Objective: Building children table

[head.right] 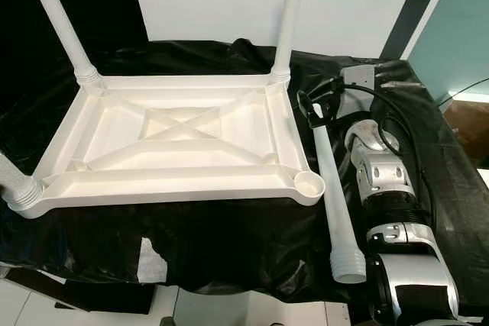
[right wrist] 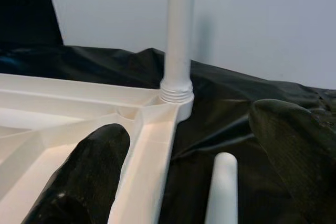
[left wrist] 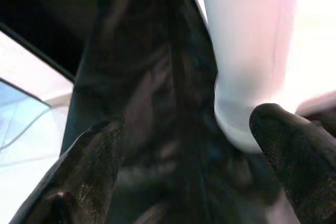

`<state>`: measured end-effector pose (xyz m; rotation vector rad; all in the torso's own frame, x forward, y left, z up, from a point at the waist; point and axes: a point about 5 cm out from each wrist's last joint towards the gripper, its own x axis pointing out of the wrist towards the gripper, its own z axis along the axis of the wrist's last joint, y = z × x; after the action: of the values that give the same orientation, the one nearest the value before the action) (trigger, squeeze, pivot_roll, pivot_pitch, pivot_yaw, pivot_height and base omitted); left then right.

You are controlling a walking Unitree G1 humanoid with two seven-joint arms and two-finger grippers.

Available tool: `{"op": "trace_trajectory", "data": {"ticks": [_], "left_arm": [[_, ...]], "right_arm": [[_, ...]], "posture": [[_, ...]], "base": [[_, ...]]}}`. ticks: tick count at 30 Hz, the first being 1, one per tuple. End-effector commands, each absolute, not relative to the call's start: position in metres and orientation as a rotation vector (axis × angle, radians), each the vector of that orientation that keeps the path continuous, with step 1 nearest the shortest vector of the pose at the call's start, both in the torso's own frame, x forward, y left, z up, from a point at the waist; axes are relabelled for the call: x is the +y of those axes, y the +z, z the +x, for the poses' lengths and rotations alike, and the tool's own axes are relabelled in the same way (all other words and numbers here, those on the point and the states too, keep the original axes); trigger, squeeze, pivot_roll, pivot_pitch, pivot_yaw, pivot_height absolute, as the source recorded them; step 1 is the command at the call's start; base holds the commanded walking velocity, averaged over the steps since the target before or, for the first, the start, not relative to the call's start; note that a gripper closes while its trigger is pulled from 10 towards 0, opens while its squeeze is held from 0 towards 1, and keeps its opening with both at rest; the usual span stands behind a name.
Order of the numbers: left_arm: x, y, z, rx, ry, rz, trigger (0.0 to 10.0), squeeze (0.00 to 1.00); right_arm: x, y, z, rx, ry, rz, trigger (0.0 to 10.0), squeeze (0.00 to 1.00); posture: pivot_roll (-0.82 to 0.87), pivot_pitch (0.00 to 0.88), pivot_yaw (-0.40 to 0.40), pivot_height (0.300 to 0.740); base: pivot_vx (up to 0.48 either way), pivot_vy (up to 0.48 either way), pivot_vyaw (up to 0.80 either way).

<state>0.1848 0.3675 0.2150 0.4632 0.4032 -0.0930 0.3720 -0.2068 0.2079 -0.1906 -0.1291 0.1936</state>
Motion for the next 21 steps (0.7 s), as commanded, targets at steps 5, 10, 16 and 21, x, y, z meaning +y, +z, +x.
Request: {"op": "trace_trajectory", "data": {"ticks": [5, 10, 16, 21], "left_arm": [[0.307, 0.210, 0.182, 0.369, -0.454, 0.422, 10.0, 0.00], [0.282, 0.206, 0.184, 0.344, -0.590, 0.377, 10.0, 0.00], [0.272, 0.202, 0.198, 0.292, -0.595, 0.371, 10.0, 0.00], [0.244, 0.198, 0.221, 0.222, -0.632, 0.361, 10.0, 0.00]], "right_arm": [[-0.204, 0.205, 0.375, -0.112, 0.206, -0.186, 10.0, 0.00], [-0.205, 0.205, 0.376, -0.105, 0.201, -0.191, 10.0, 0.00], [-0.208, 0.200, 0.374, -0.085, 0.184, -0.198, 10.0, 0.00], [-0.207, 0.190, 0.368, -0.065, 0.171, -0.193, 10.0, 0.00]], "posture": [[0.07, 0.035, -0.061, 0.740], [0.06, 0.033, -0.065, 0.740], [0.06, 0.031, -0.061, 0.740], [0.05, 0.029, -0.052, 0.740]], "base": [[0.000, 0.000, 0.00], [0.000, 0.000, 0.00], [0.000, 0.000, 0.00], [0.000, 0.000, 0.00]]}}
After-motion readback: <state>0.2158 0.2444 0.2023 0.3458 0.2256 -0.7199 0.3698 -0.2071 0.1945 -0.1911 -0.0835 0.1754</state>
